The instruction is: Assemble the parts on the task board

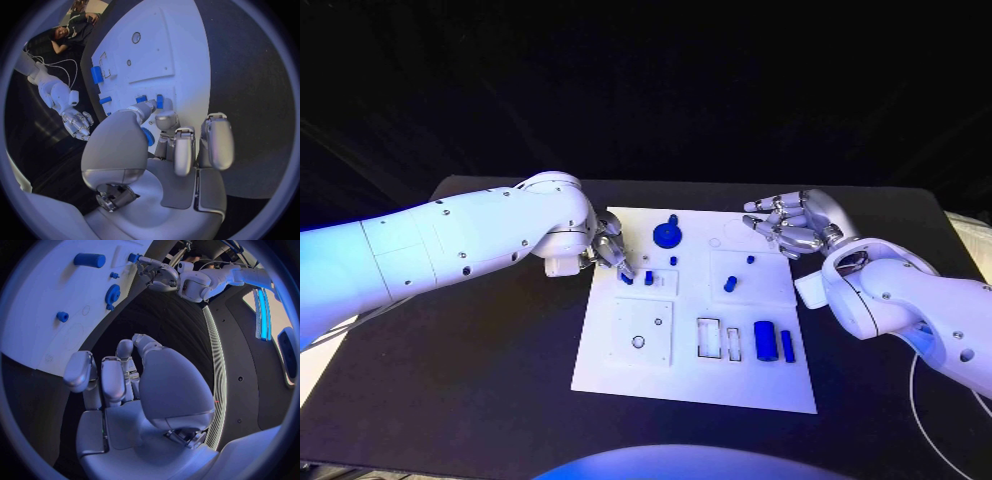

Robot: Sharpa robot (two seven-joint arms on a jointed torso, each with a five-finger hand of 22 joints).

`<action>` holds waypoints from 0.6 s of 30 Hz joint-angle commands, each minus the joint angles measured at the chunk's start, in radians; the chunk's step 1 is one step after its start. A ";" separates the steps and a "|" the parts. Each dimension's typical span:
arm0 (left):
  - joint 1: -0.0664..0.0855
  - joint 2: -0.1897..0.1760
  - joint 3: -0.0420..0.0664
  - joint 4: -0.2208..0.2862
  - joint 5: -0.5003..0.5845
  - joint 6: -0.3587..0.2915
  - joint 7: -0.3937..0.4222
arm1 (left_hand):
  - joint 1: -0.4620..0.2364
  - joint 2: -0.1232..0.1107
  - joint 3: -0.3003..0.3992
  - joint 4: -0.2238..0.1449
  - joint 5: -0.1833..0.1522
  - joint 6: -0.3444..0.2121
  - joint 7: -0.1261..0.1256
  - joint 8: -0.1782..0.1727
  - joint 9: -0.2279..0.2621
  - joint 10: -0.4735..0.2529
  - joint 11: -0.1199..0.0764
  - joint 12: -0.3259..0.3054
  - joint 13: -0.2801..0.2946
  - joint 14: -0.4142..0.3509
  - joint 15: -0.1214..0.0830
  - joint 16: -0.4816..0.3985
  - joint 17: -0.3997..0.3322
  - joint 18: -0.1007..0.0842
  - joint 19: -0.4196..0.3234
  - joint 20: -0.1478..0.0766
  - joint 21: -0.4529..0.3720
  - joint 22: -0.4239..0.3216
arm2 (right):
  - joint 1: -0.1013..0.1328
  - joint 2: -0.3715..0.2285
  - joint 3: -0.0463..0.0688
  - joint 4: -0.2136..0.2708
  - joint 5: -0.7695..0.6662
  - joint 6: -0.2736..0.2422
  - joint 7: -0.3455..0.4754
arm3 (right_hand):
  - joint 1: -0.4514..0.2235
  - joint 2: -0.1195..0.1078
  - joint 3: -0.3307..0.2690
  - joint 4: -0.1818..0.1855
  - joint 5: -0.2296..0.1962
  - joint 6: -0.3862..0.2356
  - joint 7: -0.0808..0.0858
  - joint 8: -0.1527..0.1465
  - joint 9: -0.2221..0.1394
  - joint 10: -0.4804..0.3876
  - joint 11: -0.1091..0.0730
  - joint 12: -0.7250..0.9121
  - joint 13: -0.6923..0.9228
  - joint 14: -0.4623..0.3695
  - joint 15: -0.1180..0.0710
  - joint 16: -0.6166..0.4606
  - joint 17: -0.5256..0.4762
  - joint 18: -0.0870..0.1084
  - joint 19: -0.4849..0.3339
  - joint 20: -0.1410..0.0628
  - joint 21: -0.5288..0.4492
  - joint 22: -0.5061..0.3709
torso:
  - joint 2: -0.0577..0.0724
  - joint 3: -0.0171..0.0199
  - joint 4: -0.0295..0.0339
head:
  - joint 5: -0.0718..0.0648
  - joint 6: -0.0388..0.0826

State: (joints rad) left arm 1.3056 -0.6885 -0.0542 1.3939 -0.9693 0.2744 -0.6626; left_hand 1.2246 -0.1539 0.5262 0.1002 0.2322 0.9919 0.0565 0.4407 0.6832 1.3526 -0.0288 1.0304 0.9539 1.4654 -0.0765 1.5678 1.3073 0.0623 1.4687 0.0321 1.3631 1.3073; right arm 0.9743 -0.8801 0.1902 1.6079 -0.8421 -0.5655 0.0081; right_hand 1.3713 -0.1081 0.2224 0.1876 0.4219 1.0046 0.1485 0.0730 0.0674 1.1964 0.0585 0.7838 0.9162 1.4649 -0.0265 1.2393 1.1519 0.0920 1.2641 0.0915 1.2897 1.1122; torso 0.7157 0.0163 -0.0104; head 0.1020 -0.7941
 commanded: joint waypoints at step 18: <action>-0.006 0.009 -0.001 -0.004 -0.030 0.022 -0.011 | -0.054 -0.005 0.110 -0.104 0.024 0.040 -0.029 0.014 0.021 0.016 -0.013 0.014 0.007 0.105 -0.017 0.003 0.264 -0.021 0.051 -0.014 0.015 0.183 | -0.001 -0.003 0.000 0.007 -0.006 0.007 0.005 | -0.006 -0.004 0.004 -0.001 0.007 -0.008 0.000 0.000 0.001 -0.008 -0.002 -0.003 -0.001 0.014 0.009 -0.006 -0.001 0.012 -0.007 0.001 -0.006 -0.001 | 0.000 0.0006 0.0002 | -0.002 -0.005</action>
State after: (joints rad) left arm 1.3030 -0.6817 -0.0532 1.3898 -0.9872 0.2780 -0.6658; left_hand 1.1756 -0.1592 0.5482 0.0782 0.2538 1.0115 0.0438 0.4494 0.7028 1.3653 -0.0410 1.0398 0.9600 1.4673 -0.0855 1.5678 1.3080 0.0470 1.4687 0.0250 1.3738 1.3073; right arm 0.9743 -0.8830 0.1902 1.6121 -0.8419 -0.5656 0.0083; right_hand 1.3713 -0.1081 0.2224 0.1876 0.4219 1.0046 0.1484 0.0730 0.0674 1.1966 0.0586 0.7838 0.9163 1.4649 -0.0265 1.2393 1.1520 0.0921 1.2642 0.0915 1.2897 1.1122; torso 0.7158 0.0165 -0.0106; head 0.1003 -0.7994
